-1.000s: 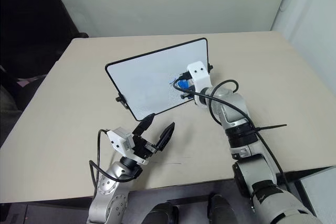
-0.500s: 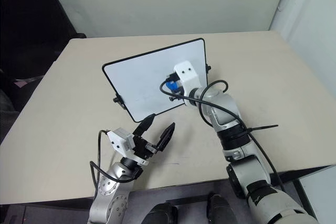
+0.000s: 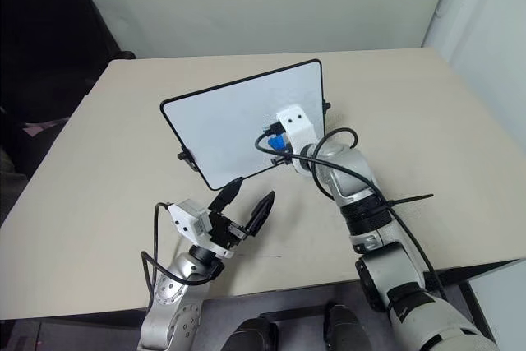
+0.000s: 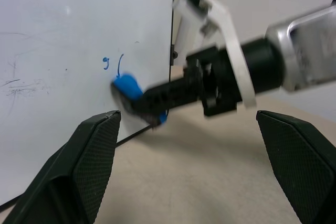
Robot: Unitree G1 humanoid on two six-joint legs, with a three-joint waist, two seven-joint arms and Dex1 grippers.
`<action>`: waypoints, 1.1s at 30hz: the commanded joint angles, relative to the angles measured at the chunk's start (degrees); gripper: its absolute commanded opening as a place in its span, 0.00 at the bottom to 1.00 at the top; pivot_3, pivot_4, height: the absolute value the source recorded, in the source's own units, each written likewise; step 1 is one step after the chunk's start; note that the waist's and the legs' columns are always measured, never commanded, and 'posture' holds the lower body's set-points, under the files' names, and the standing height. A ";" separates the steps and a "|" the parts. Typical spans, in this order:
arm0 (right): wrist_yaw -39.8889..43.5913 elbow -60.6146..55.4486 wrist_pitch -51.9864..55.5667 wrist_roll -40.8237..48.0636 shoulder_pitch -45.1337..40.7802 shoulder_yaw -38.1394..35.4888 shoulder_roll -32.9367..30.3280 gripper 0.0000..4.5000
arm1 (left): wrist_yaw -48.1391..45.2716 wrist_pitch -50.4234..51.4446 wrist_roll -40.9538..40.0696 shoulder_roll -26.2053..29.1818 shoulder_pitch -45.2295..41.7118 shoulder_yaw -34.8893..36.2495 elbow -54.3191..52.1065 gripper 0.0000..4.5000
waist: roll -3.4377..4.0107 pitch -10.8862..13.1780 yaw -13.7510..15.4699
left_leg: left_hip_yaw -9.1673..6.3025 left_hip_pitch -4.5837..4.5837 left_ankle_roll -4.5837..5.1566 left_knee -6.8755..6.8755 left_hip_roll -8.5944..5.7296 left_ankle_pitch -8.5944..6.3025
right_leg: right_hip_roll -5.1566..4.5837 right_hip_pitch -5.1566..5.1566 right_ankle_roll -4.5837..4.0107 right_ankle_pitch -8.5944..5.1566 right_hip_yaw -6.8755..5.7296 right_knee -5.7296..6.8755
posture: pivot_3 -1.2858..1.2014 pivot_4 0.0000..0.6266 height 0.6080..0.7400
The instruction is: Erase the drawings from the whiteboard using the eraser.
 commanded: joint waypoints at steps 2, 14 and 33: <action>-0.05 -6.32 1.50 1.11 -3.17 -1.18 0.62 0.03 | -0.49 -1.21 0.14 -0.22 -0.98 -0.23 -0.43 1.00 | 0.00 0.00 -0.02 | 0.00 0.01 0.00 0.00 0.00 0.00 | 0.01 0.00 0.00 0.00 0.00 0.01 | 0.52 0.24 0.98; -0.13 -1.45 -0.38 -0.74 0.77 1.83 0.23 0.03 | -0.49 -1.53 0.37 -0.46 -1.05 -0.20 -0.36 1.00 | 0.00 0.00 0.00 | -0.01 0.01 0.00 -0.01 0.01 -0.01 | 0.01 0.00 0.02 -0.01 0.01 -0.02 | 0.52 0.24 0.98; 0.46 -3.70 1.75 1.18 -6.62 -1.07 1.25 0.03 | -0.39 -1.05 -0.18 -0.26 0.32 -0.20 -2.02 1.00 | 0.02 0.01 -0.02 | 0.01 -0.01 -0.02 0.00 0.02 0.00 | 0.02 -0.05 -0.01 0.00 0.00 0.01 | 0.52 0.24 0.98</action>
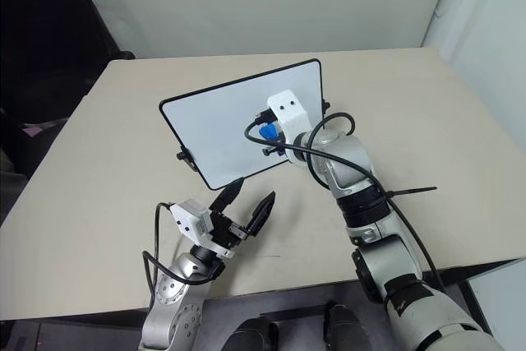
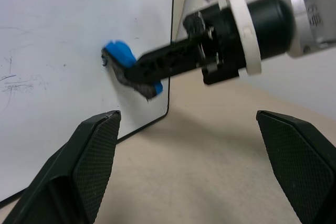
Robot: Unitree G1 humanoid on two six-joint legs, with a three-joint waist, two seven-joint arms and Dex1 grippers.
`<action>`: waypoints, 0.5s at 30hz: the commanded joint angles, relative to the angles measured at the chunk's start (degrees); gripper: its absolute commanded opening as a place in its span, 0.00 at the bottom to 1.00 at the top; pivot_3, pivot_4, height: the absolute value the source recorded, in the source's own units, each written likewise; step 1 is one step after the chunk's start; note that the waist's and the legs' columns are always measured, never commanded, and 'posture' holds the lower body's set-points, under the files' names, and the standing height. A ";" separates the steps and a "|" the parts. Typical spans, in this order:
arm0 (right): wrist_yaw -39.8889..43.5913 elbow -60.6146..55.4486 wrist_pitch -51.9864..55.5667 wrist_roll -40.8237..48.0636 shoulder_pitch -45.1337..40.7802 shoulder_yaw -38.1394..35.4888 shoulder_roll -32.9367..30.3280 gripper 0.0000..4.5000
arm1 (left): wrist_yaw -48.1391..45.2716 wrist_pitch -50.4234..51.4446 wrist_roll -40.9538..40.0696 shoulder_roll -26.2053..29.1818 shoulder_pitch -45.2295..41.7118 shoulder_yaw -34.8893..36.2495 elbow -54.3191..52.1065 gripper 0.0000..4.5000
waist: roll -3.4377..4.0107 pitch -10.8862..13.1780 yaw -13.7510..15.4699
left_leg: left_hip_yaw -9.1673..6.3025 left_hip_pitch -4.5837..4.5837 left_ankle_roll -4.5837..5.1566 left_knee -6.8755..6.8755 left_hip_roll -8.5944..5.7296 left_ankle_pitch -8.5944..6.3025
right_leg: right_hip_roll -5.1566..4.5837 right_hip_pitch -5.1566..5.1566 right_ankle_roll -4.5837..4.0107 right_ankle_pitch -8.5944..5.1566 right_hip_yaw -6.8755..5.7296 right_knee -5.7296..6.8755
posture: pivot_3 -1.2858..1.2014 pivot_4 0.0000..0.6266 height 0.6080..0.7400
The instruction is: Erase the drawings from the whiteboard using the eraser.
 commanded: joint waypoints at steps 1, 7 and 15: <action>-0.22 -2.49 -1.65 0.54 -2.58 -1.32 0.65 0.03 | -0.34 -0.78 -0.62 -0.01 0.38 -0.26 -2.74 1.00 | 0.00 0.00 0.00 | 0.00 0.00 0.00 0.00 0.01 0.01 | 0.01 0.00 0.01 0.00 0.00 0.00 | 0.52 0.24 0.98; 0.23 -2.31 -1.09 0.19 1.56 1.76 1.63 0.03 | -0.35 -0.67 -0.72 0.14 1.01 -0.25 -3.53 1.00 | 0.00 0.00 0.00 | 0.00 0.02 0.00 0.00 0.02 0.02 | 0.01 0.00 0.01 -0.01 0.00 0.00 | 0.52 0.24 0.98; -0.31 0.09 -1.65 -0.74 3.26 3.03 2.05 0.03 | -0.28 -0.46 -0.75 0.25 1.27 -0.24 -3.88 1.00 | 0.00 0.00 0.04 | 0.00 0.00 -0.01 -0.01 0.02 0.01 | 0.01 0.01 -0.01 0.01 0.00 -0.01 | 0.52 0.24 0.98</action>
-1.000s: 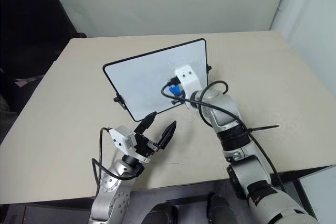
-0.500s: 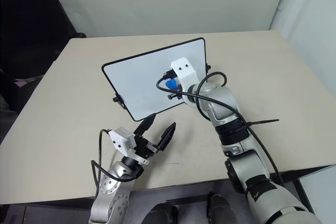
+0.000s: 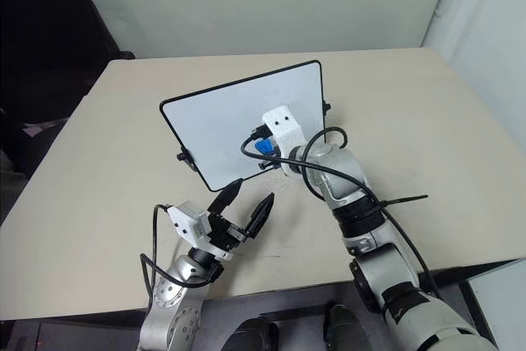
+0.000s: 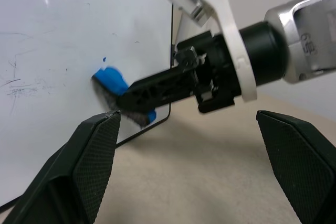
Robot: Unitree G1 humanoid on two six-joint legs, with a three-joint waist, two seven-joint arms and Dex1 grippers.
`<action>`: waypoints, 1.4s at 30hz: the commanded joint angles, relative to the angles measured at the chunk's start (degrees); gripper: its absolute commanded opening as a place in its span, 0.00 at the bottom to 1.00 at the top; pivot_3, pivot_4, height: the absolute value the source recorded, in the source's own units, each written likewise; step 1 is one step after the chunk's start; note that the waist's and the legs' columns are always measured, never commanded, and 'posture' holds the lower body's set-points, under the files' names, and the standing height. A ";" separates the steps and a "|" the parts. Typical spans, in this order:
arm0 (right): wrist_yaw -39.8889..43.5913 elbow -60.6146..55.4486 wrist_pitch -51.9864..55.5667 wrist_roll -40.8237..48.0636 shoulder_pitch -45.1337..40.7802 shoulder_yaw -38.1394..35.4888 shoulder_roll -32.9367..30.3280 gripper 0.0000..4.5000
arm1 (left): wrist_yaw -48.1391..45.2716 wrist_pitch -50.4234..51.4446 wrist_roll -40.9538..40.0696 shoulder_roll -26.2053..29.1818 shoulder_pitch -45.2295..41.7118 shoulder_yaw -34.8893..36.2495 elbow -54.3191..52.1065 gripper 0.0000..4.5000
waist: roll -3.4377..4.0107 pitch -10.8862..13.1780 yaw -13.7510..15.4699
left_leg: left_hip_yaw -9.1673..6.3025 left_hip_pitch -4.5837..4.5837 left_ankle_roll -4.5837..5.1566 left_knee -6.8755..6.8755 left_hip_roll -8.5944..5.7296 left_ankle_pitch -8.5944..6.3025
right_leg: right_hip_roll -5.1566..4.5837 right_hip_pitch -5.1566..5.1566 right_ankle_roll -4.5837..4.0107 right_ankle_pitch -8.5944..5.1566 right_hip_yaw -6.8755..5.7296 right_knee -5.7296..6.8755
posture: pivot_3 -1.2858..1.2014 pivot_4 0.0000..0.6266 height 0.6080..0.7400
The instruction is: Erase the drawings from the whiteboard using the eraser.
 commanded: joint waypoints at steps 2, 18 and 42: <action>-0.35 -0.43 -1.16 -0.38 -2.00 -0.79 -0.06 0.03 | -0.31 -0.50 -0.68 0.11 0.12 -0.16 -2.30 1.00 | 0.00 0.00 0.01 | 0.00 -0.01 0.00 0.00 0.00 0.00 | 0.00 0.00 0.00 0.00 0.00 0.00 | 0.52 0.24 0.98; 0.16 -0.28 -4.50 0.81 -8.01 -5.10 -0.83 0.03 | -0.53 -0.56 -0.56 -0.15 -0.98 -0.29 -1.06 1.00 | 0.00 0.00 -0.06 | 0.01 0.01 0.00 0.01 0.04 0.05 | 0.03 -0.02 0.04 -0.03 0.00 0.02 | 0.52 0.24 0.98; 1.17 -19.57 7.73 0.81 6.84 -7.18 -14.88 0.03 | -0.62 -0.28 -0.62 -0.13 -1.84 -0.27 -0.59 1.00 | 0.00 0.00 0.75 | 0.04 -0.10 -0.43 0.03 0.04 0.23 | 0.03 0.07 0.06 -0.10 0.00 -0.05 | 0.52 0.24 0.98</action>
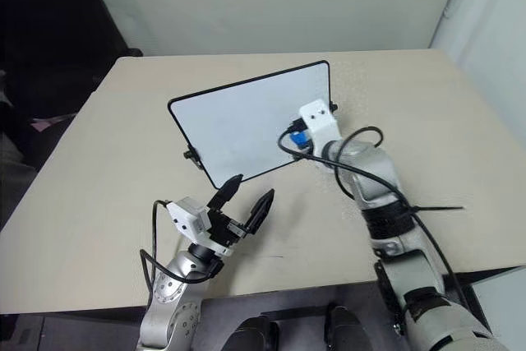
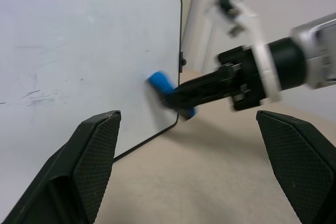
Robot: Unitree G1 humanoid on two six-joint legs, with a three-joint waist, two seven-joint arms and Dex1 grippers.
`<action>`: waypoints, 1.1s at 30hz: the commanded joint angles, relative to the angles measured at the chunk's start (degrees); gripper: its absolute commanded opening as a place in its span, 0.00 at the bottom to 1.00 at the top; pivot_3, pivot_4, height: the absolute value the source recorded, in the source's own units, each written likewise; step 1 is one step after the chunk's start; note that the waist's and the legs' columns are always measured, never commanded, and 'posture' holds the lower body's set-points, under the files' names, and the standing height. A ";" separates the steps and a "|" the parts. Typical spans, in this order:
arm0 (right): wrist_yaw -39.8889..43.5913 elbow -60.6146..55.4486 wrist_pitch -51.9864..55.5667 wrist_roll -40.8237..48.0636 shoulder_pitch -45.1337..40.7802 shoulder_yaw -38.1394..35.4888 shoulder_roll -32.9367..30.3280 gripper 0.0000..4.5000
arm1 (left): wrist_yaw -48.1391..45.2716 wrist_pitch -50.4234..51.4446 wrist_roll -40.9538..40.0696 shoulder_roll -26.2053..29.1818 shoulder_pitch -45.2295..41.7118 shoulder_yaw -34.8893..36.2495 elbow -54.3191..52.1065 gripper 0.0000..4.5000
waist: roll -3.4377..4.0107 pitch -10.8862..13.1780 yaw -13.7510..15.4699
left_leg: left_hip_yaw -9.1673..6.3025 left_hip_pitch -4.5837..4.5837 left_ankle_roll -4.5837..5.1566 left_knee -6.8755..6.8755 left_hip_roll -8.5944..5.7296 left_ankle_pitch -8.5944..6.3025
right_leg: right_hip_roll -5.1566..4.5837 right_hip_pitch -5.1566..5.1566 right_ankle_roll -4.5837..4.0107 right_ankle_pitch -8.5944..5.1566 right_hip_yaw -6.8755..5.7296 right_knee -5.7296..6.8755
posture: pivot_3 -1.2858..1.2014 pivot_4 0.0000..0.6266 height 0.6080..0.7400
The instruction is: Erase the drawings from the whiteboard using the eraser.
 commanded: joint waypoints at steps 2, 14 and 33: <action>1.50 -11.60 10.24 3.09 3.13 -5.76 -5.18 0.03 | -0.55 -0.40 -0.52 -0.64 0.02 -1.26 -1.25 1.00 | 0.00 0.00 0.05 | 0.05 -0.02 -0.05 0.02 -0.01 0.03 | 0.00 0.00 0.03 -0.02 0.01 -0.01 | 0.52 0.24 0.98; 2.69 -20.03 21.45 7.76 19.46 -7.62 -13.32 0.03 | -0.47 -0.60 -0.12 -1.61 0.61 -3.31 -1.72 1.00 | -0.04 0.01 -0.10 | 0.18 0.31 0.59 0.03 -0.02 -0.20 | 0.00 0.30 0.73 -0.36 0.08 0.05 | 0.52 0.24 0.98; 9.77 -26.15 -24.81 19.45 30.98 -27.19 -2.94 0.79 | -1.08 -1.06 -0.41 -1.73 -1.18 -3.43 0.61 1.00 | 0.05 0.07 0.09 | -0.04 0.80 1.01 -0.03 -0.09 -0.50 | 0.09 1.08 1.13 -0.69 0.12 -0.26 | 0.52 0.24 0.98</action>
